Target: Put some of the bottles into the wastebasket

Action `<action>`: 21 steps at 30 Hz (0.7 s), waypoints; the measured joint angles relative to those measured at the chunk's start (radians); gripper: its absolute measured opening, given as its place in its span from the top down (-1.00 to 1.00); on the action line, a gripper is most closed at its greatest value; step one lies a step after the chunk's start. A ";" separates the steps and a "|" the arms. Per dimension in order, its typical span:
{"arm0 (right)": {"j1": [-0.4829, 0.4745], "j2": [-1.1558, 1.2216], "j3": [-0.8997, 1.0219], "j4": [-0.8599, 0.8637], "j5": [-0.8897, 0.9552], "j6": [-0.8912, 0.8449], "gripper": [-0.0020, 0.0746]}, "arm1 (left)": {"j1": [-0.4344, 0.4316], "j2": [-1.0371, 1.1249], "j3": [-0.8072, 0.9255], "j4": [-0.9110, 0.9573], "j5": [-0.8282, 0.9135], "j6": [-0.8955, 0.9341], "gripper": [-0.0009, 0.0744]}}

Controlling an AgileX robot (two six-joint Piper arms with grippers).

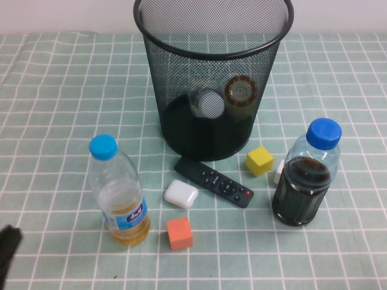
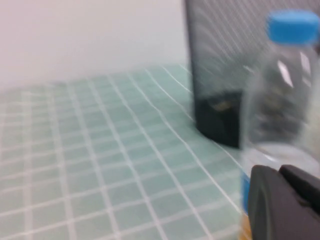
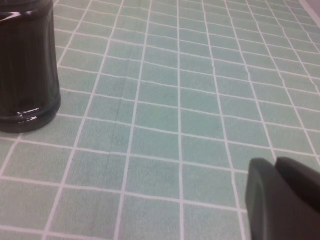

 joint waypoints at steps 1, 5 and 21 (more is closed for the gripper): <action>0.000 0.000 0.000 0.000 0.002 0.000 0.97 | 0.032 -0.024 0.000 0.007 -0.002 -0.014 0.99; 0.000 0.000 0.000 0.000 0.002 0.000 0.97 | 0.134 -0.131 0.025 0.023 -0.004 -0.041 0.99; 0.000 -0.001 0.000 0.000 0.002 0.000 0.97 | 0.238 -0.190 0.101 0.142 0.261 -0.110 0.99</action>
